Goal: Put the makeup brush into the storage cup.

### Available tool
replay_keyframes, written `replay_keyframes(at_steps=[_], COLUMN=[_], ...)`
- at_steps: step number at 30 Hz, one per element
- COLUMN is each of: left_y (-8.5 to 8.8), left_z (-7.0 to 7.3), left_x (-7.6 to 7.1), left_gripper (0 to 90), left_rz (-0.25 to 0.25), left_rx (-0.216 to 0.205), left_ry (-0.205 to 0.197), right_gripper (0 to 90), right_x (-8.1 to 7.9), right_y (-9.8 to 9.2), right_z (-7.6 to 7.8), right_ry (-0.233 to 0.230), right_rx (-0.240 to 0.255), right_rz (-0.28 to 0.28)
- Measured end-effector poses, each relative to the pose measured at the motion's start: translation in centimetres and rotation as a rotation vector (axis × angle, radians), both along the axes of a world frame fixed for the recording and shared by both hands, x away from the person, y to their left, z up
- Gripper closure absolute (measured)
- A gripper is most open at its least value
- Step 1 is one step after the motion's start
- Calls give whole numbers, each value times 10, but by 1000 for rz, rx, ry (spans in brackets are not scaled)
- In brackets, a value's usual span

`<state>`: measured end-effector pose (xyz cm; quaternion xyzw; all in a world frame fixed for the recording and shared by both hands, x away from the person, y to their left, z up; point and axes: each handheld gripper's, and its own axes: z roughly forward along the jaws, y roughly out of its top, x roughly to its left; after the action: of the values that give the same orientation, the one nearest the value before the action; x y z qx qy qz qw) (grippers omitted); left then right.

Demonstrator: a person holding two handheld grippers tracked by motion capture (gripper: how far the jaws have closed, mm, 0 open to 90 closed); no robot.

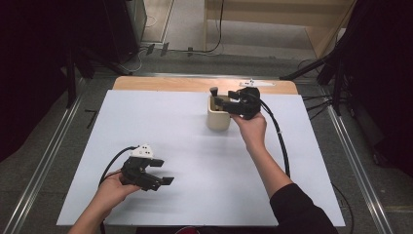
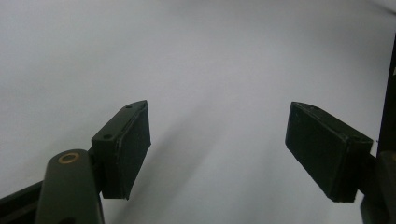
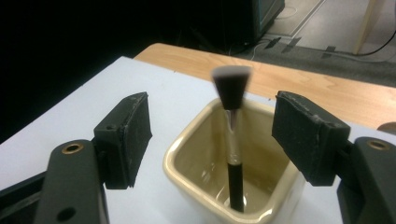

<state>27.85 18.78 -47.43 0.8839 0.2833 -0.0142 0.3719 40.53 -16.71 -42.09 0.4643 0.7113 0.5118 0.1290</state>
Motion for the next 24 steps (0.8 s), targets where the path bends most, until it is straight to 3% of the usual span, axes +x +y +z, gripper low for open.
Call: replay_keyframes(at_steps=[12,24], left_y=[1,1], left_z=[0,-1], left_x=[1,1], left_gripper=[232,231], left_rz=[4,7], left_rx=[-1,3], left_ry=[3,2], right_gripper=[274,276], right_x=[-16,-38], right_y=[4,14], right_z=[1,-10], right_ry=[36,93], right_rx=[-29,-75], right_rz=[77,202])
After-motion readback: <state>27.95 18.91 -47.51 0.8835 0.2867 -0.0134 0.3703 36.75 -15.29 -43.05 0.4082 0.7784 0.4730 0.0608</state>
